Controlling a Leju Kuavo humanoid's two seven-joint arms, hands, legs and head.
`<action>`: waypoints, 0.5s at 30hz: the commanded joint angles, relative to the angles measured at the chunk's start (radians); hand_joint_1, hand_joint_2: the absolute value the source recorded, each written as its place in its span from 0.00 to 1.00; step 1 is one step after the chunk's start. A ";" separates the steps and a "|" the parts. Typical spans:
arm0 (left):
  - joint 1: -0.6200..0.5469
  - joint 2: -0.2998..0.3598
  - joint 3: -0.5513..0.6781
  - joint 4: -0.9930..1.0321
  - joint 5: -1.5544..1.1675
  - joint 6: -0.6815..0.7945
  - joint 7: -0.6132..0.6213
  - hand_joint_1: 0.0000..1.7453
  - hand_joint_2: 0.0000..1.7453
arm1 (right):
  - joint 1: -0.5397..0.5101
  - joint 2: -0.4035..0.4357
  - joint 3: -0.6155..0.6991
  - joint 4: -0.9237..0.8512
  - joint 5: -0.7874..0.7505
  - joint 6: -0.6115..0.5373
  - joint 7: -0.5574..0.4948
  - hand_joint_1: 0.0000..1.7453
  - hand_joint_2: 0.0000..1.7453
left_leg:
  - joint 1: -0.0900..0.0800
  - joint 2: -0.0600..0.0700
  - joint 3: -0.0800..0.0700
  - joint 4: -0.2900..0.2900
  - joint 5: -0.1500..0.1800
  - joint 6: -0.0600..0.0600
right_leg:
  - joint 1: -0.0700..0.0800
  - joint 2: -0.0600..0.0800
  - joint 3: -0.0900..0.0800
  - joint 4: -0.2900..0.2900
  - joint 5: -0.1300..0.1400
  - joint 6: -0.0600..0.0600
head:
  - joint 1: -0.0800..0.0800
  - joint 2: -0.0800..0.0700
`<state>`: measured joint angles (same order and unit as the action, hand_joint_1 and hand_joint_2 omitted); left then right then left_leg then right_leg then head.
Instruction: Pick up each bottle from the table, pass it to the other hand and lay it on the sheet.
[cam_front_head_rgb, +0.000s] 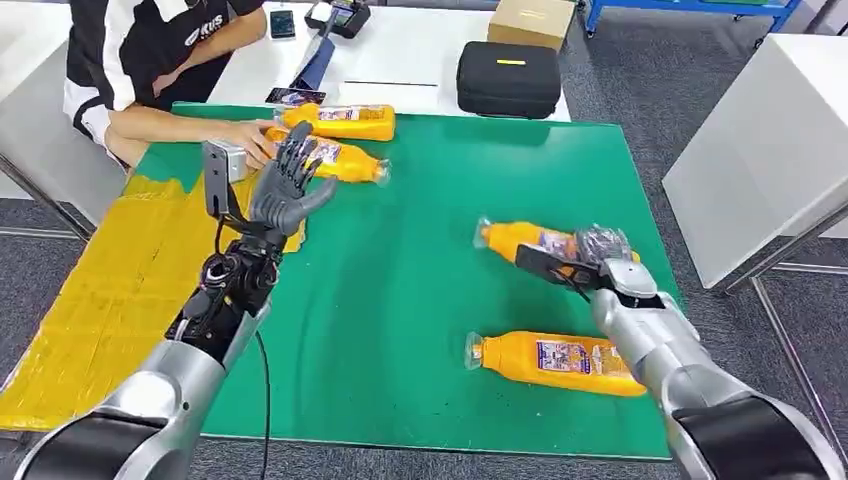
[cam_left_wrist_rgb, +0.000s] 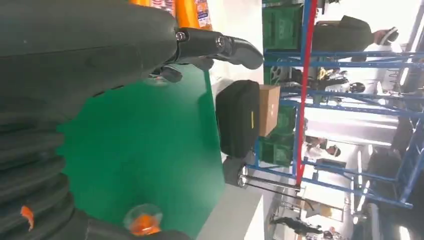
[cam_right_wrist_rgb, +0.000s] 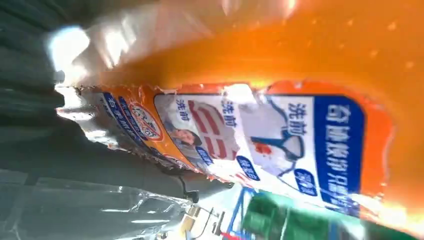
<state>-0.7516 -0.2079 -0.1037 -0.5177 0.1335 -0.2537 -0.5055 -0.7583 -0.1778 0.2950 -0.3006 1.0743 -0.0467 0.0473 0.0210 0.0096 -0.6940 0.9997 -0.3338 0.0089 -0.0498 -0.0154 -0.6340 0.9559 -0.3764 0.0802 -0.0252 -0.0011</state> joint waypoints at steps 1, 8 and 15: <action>-0.011 0.017 -0.044 -0.010 -0.028 -0.001 0.012 0.00 1.00 | -0.007 0.096 -0.133 -0.007 -0.055 -0.176 -0.068 1.00 1.00 | 0.000 0.002 0.006 0.001 -0.004 0.000 | 0.001 0.003 0.005 0.001 -0.003 -0.006 | 0.000 0.000; 0.049 0.009 -0.107 -0.059 -0.080 0.007 0.019 0.00 1.00 | 0.060 0.187 -0.293 -0.074 -0.205 -0.406 -0.241 1.00 1.00 | 0.000 0.003 0.007 0.000 -0.005 0.000 | 0.001 0.004 0.006 0.000 -0.003 -0.006 | 0.000 0.000; 0.022 -0.015 -0.201 -0.007 -0.139 -0.008 -0.019 0.00 1.00 | 0.091 0.245 -0.395 -0.072 -0.380 -0.411 -0.478 1.00 1.00 | 0.000 0.000 0.004 0.001 -0.004 0.000 | 0.001 0.001 0.003 0.001 -0.003 -0.005 | 0.000 0.000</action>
<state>-0.6887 -0.2155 -0.1893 -0.5798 0.0324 -0.2537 -0.4990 -0.6747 -0.0259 0.0613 -0.3769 0.8040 -0.4609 -0.2790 0.0210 0.0091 -0.6953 0.9996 -0.3339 0.0088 -0.0500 -0.0165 -0.6353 0.9557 -0.3770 0.0799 -0.0248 -0.0011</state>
